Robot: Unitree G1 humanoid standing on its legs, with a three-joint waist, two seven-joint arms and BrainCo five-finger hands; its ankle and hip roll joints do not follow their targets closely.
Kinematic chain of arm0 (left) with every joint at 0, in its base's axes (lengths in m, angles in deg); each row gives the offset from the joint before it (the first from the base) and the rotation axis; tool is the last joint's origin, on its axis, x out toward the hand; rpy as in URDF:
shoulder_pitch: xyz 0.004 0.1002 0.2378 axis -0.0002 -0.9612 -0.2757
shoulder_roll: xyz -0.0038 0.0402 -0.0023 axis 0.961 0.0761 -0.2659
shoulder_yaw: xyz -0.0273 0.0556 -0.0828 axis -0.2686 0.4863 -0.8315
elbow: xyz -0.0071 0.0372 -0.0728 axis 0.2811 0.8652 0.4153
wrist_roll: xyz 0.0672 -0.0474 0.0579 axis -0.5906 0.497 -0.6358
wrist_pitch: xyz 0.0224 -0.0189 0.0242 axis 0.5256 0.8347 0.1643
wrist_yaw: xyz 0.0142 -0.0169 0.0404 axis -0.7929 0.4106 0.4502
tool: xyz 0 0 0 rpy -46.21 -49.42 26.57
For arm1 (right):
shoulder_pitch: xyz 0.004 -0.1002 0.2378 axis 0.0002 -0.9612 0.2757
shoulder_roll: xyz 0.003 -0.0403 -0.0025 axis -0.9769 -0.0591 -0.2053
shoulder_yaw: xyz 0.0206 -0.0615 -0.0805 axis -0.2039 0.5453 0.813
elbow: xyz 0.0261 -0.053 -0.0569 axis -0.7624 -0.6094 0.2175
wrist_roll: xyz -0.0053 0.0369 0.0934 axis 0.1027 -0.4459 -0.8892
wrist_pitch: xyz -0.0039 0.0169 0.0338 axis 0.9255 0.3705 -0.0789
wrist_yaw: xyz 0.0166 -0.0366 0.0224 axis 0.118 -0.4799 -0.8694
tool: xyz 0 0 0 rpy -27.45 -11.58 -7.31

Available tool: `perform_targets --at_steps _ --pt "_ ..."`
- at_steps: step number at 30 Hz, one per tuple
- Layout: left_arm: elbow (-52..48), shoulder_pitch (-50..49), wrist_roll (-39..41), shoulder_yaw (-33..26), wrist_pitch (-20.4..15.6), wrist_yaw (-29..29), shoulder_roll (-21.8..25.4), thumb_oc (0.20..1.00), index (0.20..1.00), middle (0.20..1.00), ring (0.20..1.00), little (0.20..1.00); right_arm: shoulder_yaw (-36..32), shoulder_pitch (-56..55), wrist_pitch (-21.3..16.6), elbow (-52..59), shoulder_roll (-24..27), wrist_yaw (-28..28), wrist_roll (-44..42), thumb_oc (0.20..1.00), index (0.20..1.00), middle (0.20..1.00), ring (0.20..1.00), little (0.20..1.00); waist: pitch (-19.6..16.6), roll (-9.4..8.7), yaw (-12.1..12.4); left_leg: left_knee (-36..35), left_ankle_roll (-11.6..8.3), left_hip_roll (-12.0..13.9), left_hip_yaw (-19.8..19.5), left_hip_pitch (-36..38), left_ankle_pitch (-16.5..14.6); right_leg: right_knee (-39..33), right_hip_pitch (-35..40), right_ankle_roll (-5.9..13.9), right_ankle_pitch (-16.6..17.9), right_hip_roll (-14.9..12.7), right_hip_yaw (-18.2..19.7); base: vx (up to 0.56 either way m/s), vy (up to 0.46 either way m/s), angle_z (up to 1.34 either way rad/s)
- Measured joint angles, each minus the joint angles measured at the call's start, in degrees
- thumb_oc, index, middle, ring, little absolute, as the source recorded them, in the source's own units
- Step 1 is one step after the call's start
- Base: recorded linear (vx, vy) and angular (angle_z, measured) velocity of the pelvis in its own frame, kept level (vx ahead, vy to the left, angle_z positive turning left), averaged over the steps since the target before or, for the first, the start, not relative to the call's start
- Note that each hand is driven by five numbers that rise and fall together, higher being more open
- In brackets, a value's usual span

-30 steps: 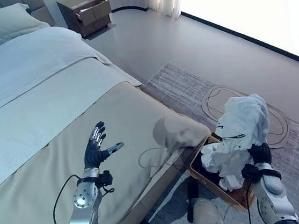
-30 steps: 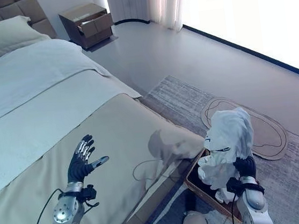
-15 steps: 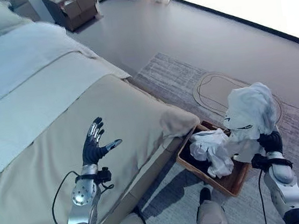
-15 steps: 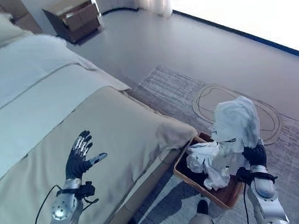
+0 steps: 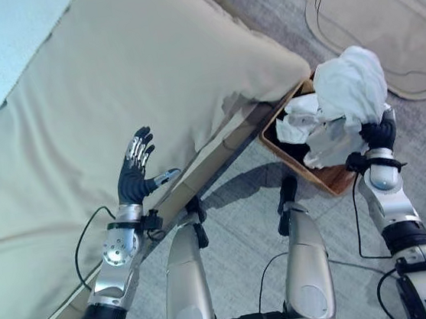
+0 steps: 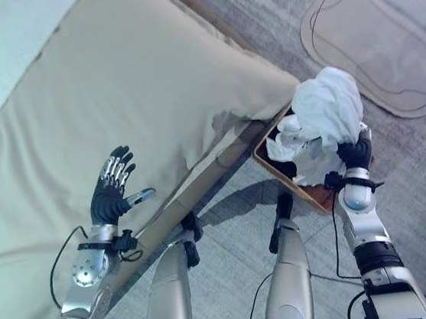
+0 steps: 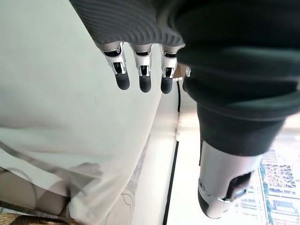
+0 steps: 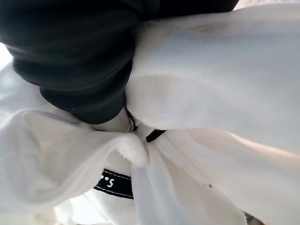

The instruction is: Pick up clothes into the bucket

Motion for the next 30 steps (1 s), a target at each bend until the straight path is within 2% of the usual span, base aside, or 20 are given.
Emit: perform_targets --at_steps 6,13,17,20,21,22,30 --pt "0.1 0.9 0.0 0.6 -0.4 1.6 0.3 1.0 1.0 1.0 1.0 1.0 0.5 2.9 -0.2 -0.4 3.5 2.9 1.4 0.2 0.2 0.2 0.2 0.2 0.4 0.76 0.0 0.1 -0.14 0.3 1.2 -1.6 0.0 1.1 -3.4 -0.12 -0.3 0.4 1.4 -0.01 -0.019 -0.12" --pt "0.1 2.6 0.1 1.8 -0.7 4.0 0.8 1.0 1.0 1.0 1.0 1.0 4.2 11.9 0.4 -11.7 7.2 6.7 3.8 0.2 0.2 0.2 0.2 0.2 0.8 1.62 0.2 4.3 -1.0 1.0 1.0 -5.1 -1.2 7.7 -9.0 -1.36 -3.0 0.6 3.9 0.0 -0.006 -0.04" --pt "-0.1 4.8 0.1 2.4 -0.9 4.5 0.8 1.0 1.0 1.0 1.0 1.0 7.4 14.5 1.3 -15.3 8.4 6.7 5.5 0.2 0.2 0.2 0.2 0.2 0.9 1.89 0.6 6.5 -1.29 1.3 0.9 -8.2 -1.4 10.4 -12.5 -1.83 -3.6 0.5 4.6 -0.02 -0.005 -0.01" --pt "0.0 8.1 1.0 4.7 -0.9 5.5 0.8 1.0 1.0 1.0 1.0 1.0 12.9 19.0 2.6 -21.9 8.5 6.5 7.8 0.2 0.2 0.2 0.2 0.2 1.0 2.13 0.9 8.5 -1.23 1.5 0.8 -10.2 -2.2 12.7 -15.0 -2.25 -4.2 0.5 5.6 -0.01 -0.003 -0.01" --pt "-0.1 9.8 1.0 6.1 -1.0 5.9 0.8 1.0 1.0 1.0 1.0 1.0 17.3 23.1 3.4 -28.1 8.5 6.2 9.2 0.2 0.2 0.2 0.2 0.2 1.1 2.21 0.8 9.2 -1.26 1.5 0.8 -10.9 -2.2 13.5 -16.1 -2.39 -4.7 0.5 6.0 0.0 0.0 0.0" --pt "-0.5 11.1 1.0 6.9 -1.0 5.9 0.6 1.0 1.0 1.0 1.0 1.0 18.5 25.4 4.5 -30.9 8.4 5.6 10.0 0.2 0.2 0.2 0.2 0.2 1.1 2.47 1.1 9.5 -1.52 1.6 0.7 -11.9 -2.5 14.0 -17.1 -2.09 -5.1 0.5 6.3 0.0 0.0 0.0" --pt "-2.5 11.4 1.0 7.0 -1.0 6.5 0.8 1.0 1.0 1.0 1.0 1.0 22.8 33.2 8.5 -42.8 8.4 2.8 13.6 0.2 0.2 0.2 0.2 0.2 1.3 2.84 2.0 12.4 -1.5 1.6 0.1 -17.1 -2.4 17.4 -22.8 -2.44 -5.3 0.4 7.7 0.0 0.0 0.0"
